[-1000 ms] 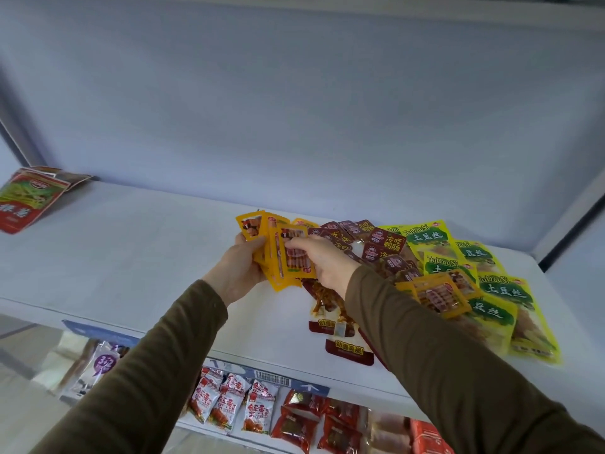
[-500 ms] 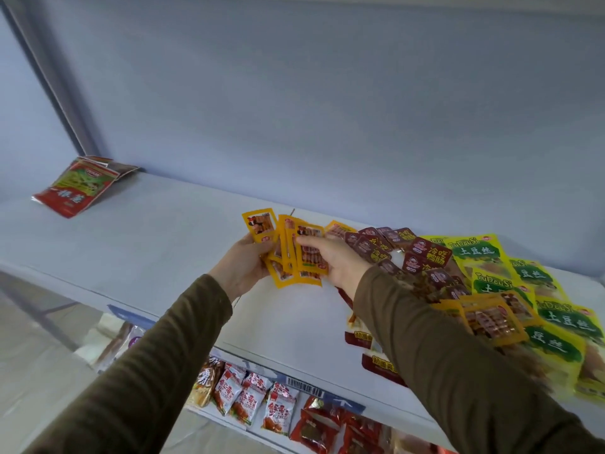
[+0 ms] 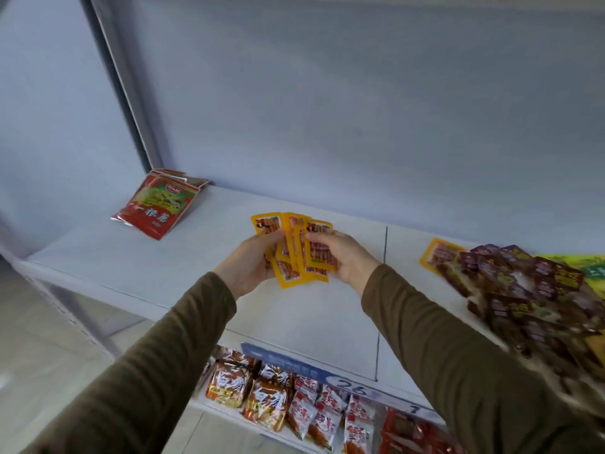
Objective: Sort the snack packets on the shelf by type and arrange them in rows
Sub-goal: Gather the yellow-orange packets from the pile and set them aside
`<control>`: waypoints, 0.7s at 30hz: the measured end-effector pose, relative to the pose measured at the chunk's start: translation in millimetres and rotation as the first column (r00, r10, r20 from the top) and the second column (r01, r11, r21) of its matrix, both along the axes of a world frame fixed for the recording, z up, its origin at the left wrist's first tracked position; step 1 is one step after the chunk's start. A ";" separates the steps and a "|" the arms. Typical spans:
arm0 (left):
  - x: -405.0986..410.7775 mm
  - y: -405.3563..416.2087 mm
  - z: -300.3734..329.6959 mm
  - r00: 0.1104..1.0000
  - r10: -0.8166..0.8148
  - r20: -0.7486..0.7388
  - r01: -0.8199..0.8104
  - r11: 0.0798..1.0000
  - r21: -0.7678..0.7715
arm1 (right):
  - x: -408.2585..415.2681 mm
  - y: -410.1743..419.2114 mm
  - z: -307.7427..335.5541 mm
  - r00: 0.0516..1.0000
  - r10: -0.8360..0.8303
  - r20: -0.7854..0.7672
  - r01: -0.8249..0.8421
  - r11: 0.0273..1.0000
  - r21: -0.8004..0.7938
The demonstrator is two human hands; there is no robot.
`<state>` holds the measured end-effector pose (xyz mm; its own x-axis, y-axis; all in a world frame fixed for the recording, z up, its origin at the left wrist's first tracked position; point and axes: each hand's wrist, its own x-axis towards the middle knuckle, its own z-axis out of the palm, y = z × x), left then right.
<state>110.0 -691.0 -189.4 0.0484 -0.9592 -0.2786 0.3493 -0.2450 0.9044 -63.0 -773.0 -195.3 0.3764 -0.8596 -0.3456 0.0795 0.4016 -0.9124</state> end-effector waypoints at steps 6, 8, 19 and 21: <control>80.0 -8.8 -3.9 0.996 -0.068 0.054 0.070 0.996 -0.049 | 80.1 8.3 1.8 0.999 -0.036 0.020 0.035 0.999 0.039; 98.7 -15.2 -6.9 0.998 -0.053 0.041 0.054 0.998 -0.035 | 96.3 2.8 2.3 0.999 -0.035 0.016 0.035 0.999 0.034; 151.6 -67.3 -12.4 0.982 0.079 0.169 -0.090 0.994 0.059 | 152.6 -38.6 -14.3 0.992 -0.121 -0.020 0.121 0.993 0.002; 159.5 -76.3 -13.7 0.979 0.061 0.196 -0.078 0.994 0.080 | 164.0 -40.7 -17.5 0.987 -0.159 -0.020 0.159 0.987 0.016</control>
